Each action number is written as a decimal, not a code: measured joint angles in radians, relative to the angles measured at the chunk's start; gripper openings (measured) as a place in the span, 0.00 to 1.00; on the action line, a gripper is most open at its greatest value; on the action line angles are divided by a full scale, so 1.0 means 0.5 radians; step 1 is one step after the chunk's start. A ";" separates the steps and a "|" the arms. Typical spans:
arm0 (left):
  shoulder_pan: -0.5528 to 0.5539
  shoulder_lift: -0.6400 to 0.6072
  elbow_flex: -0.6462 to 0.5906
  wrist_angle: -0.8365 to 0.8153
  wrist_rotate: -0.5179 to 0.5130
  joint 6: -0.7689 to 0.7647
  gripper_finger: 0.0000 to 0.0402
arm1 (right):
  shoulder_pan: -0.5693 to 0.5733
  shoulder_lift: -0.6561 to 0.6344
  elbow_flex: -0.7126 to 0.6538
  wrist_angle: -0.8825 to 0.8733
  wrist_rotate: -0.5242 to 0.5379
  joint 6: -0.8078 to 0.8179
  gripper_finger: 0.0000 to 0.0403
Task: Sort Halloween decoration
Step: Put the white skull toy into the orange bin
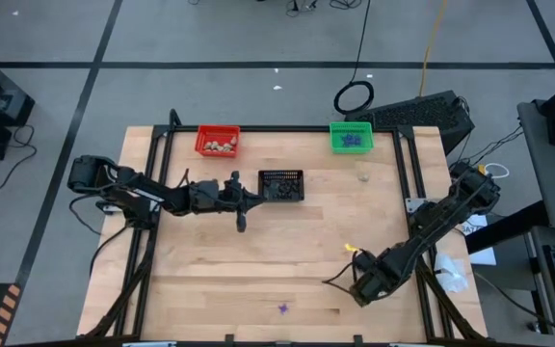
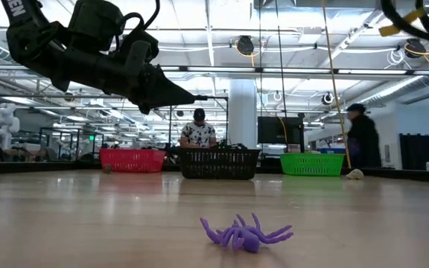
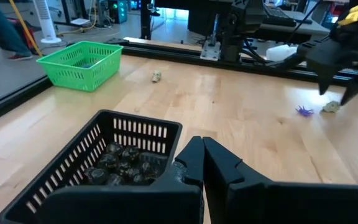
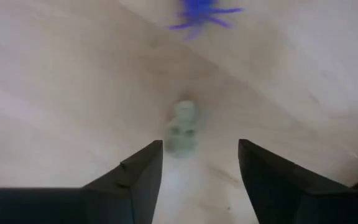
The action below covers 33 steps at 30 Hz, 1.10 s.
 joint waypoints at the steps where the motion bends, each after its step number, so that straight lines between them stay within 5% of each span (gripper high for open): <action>1: -0.003 0.000 0.000 0.000 0.000 0.001 0.00 | 0.010 0.000 -0.022 0.009 0.001 0.050 0.50; 10: -0.008 0.000 0.000 0.000 0.000 0.002 0.00 | 0.067 0.000 -0.176 0.336 0.074 0.256 0.42; 20: -0.008 0.000 0.000 -0.029 0.001 0.003 0.00 | 0.080 -0.003 -0.191 0.293 0.225 0.157 0.30; 26: -0.008 0.000 0.000 -0.019 0.001 0.001 0.00 | 0.081 -0.005 -0.177 0.269 0.277 -0.074 0.13; 33: 0.009 -0.101 0.000 -0.124 0.037 0.002 0.00 | 0.045 0.001 0.033 0.068 0.477 -0.536 0.12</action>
